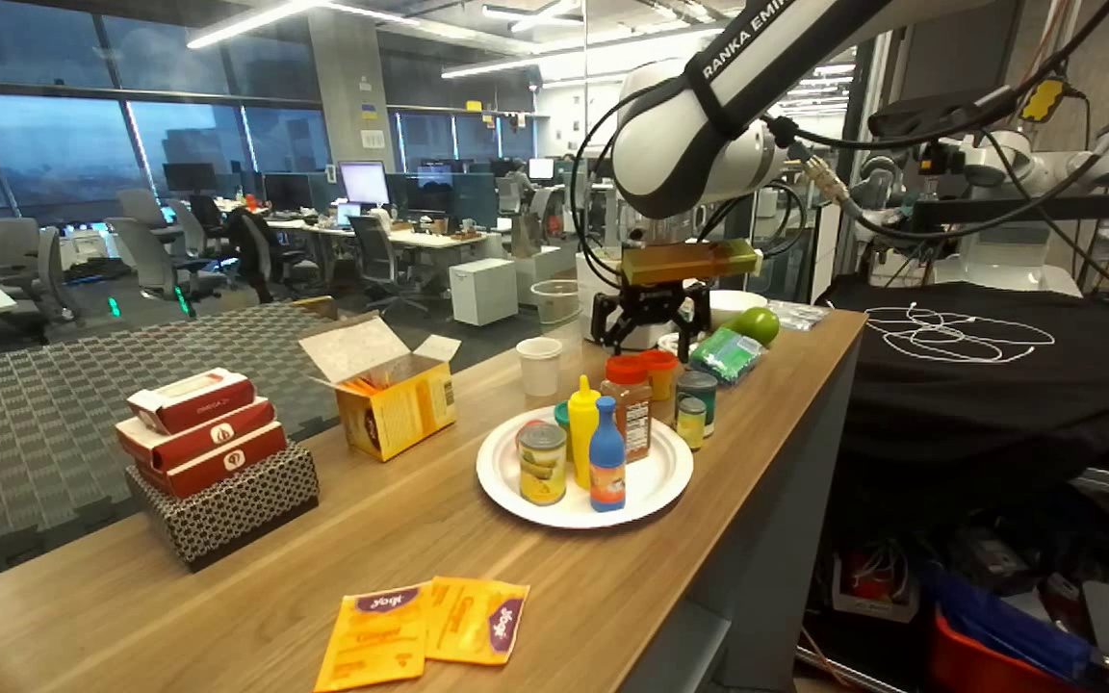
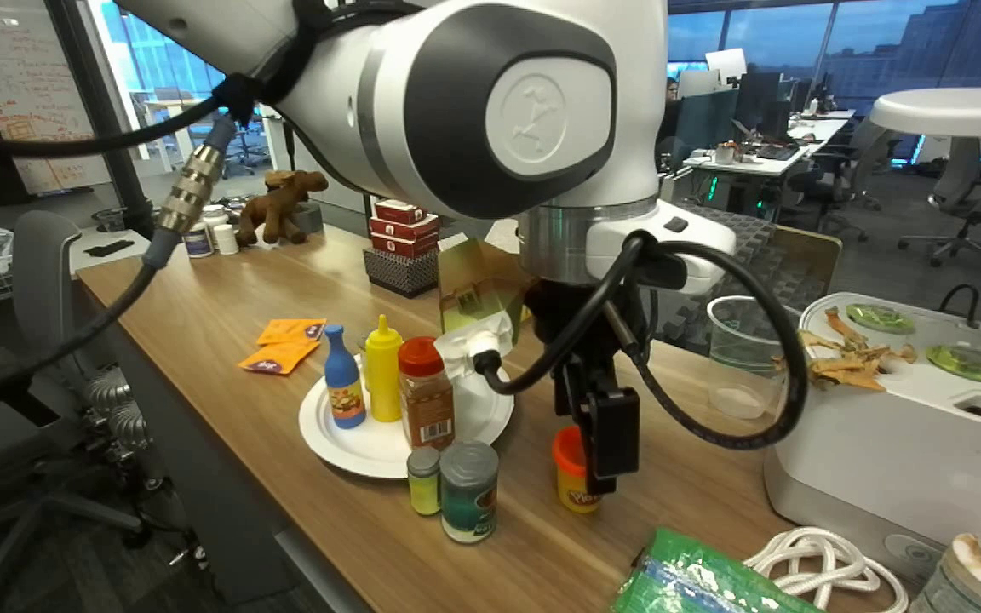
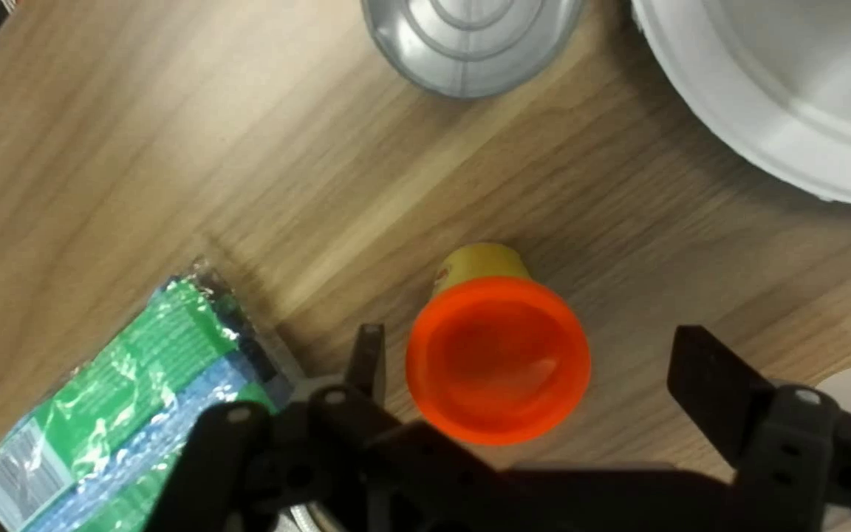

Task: Put the containers and strawberry plush toy on the white plate

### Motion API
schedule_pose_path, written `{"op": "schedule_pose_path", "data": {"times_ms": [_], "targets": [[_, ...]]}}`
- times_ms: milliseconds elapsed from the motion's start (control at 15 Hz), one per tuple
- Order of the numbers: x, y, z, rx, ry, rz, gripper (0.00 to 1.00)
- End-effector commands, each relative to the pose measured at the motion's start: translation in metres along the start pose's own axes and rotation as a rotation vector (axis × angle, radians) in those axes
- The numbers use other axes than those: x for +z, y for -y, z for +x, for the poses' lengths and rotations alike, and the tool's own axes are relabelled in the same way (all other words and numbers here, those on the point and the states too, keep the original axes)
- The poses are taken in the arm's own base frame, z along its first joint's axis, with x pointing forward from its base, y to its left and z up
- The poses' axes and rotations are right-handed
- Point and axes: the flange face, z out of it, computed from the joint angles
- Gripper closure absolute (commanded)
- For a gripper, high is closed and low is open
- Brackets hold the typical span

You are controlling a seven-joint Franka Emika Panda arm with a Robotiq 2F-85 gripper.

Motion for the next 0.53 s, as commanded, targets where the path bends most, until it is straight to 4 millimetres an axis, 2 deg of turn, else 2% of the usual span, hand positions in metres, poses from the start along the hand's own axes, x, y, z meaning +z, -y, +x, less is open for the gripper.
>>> {"op": "schedule_pose_path", "data": {"times_ms": [0, 67, 400, 467], "targets": [[-0.0042, -0.0040, 0.0066, 0.012, 0.009, 0.036, 0.26], [-0.0046, -0.0055, 0.0074, 0.018, 0.013, 0.043, 0.30], [-0.0073, -0.0122, 0.0104, 0.044, 0.015, 0.056, 0.70], [-0.0082, -0.0130, 0.0102, 0.047, 0.013, 0.054, 0.72]]}}
